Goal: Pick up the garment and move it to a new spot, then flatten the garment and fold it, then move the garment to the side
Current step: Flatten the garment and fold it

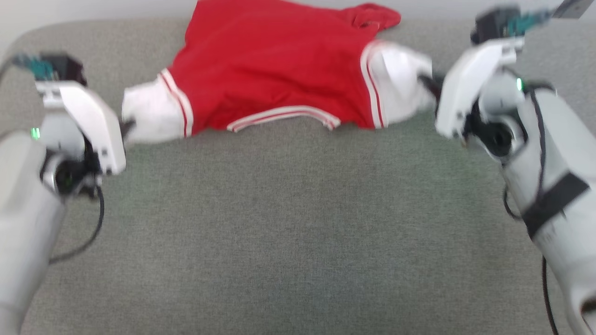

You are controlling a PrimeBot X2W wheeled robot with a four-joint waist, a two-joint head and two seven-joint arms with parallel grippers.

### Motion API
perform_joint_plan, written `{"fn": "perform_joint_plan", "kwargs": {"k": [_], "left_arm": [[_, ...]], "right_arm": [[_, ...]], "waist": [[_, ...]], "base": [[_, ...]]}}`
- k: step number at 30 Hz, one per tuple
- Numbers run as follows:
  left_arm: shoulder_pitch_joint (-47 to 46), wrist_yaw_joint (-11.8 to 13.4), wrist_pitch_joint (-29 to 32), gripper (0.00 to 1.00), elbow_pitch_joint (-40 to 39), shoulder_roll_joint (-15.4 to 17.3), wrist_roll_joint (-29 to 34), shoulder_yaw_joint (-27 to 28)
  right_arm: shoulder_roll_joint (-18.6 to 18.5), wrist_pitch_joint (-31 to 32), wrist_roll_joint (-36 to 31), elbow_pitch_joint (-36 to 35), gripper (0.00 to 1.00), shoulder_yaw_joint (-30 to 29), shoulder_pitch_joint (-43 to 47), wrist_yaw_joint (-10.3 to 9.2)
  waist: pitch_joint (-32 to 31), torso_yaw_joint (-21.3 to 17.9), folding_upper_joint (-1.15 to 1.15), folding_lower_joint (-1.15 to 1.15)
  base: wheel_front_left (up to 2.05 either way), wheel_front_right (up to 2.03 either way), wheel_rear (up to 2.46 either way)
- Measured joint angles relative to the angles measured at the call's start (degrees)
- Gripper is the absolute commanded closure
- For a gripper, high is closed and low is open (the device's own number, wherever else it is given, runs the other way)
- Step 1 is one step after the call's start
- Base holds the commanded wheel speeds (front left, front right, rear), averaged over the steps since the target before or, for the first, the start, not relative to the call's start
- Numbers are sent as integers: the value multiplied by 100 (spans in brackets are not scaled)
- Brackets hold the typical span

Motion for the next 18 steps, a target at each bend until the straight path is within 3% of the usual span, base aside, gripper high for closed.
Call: {"fn": "perform_joint_plan", "kwargs": {"k": [3, 7, 11, 18], "left_arm": [[560, 90, 353, 100, -501, 211, -169, -27], [1351, 474, 621, 100, -1543, 601, -360, 9], [2315, 1085, 844, 100, -2806, 1026, -625, 103], [3873, 2208, 1025, 100, -4776, 1779, -1076, 318]], "right_arm": [[-334, 577, 287, -552, 100, 146, 555, 0], [-771, 1274, 525, -1284, 100, 220, 1323, -1], [-1087, 2031, 715, -2033, 100, 135, 2091, 0], [-1427, 3261, 875, -3333, 100, -512, 3464, 0]], "waist": [[-149, -26, 0, 0], [-323, -67, 0, 0], [-449, -100, 0, 0], [-495, -110, 0, 0]], "base": [[0, 0, 0], [0, 0, 0], [0, 0, 0], [0, 0, 0]]}}
